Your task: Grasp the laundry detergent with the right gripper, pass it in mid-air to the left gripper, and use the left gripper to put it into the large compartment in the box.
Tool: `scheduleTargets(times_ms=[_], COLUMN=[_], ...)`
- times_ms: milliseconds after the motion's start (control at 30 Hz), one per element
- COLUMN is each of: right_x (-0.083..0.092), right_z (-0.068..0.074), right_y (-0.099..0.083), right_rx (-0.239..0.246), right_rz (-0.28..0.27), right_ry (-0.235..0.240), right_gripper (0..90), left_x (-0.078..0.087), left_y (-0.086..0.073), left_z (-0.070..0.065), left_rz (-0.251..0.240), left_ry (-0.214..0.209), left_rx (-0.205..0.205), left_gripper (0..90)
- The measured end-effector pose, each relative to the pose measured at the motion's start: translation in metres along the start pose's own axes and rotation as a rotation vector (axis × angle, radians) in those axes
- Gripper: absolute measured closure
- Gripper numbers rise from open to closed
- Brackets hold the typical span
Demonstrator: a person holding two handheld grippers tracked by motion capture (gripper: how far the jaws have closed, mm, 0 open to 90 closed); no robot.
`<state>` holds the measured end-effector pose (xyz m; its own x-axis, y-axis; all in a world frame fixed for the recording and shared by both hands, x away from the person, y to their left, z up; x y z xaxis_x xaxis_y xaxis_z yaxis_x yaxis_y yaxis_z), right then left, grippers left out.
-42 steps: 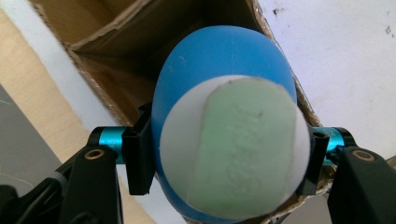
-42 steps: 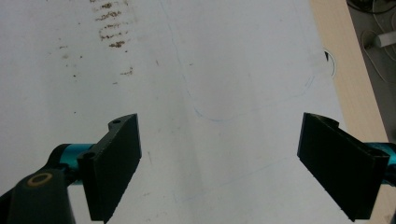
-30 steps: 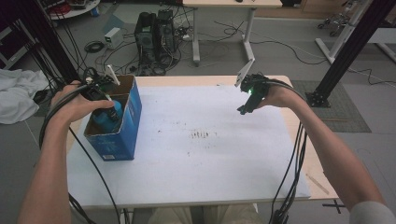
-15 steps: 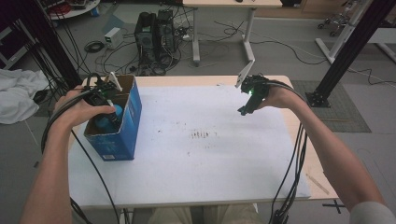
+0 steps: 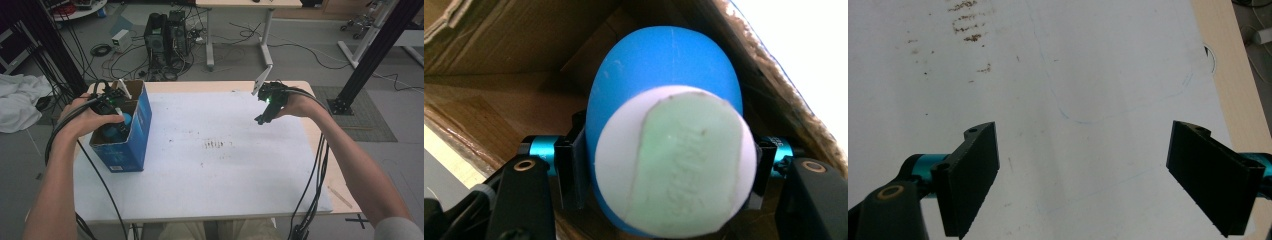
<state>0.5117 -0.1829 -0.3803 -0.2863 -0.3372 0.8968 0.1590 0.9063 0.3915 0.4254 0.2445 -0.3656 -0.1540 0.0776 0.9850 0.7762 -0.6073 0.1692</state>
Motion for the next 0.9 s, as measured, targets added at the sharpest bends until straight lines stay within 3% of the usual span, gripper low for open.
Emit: scheduleTargets(times_ms=[467,500,533,900], right_x=[-0.0004,-0.0012,0.0031,-0.0022], right_z=[0.0010,0.0014,-0.0016,0.0023], right_y=[-0.0029,-0.0028,0.0011,-0.0023], right_rx=[-0.007,-0.004,0.002,-0.004], right_rz=[0.004,0.006,-0.003,0.009], right_ry=[-0.005,-0.003,-0.003,0.000], right_gripper=[12.8,12.8,12.8,12.8], left_x=[-0.0021,0.0064,-0.0021,-0.0020], left_y=[0.0014,0.0011,0.0015,0.0016], left_z=[0.0004,0.0017,0.0002,0.0002], left_rz=[-0.009,-0.003,-0.009,-0.004], left_ry=[0.000,0.004,0.000,-0.002], left_rx=[0.004,0.023,0.003,0.002], left_gripper=[37.4,37.4,37.4,37.1])
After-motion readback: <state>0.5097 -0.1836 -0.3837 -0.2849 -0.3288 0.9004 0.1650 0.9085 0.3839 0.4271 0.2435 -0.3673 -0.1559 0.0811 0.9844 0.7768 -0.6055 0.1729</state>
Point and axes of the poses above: each handheld gripper's, and its own axes: x roughly backward along the jaws, y roughly out of its top, z roughly to its left, the point moved 9 cm from there along -x, roughly forward along the jaws, and after that the axes turned 3 degrees about -z, right-handed, at the moved point
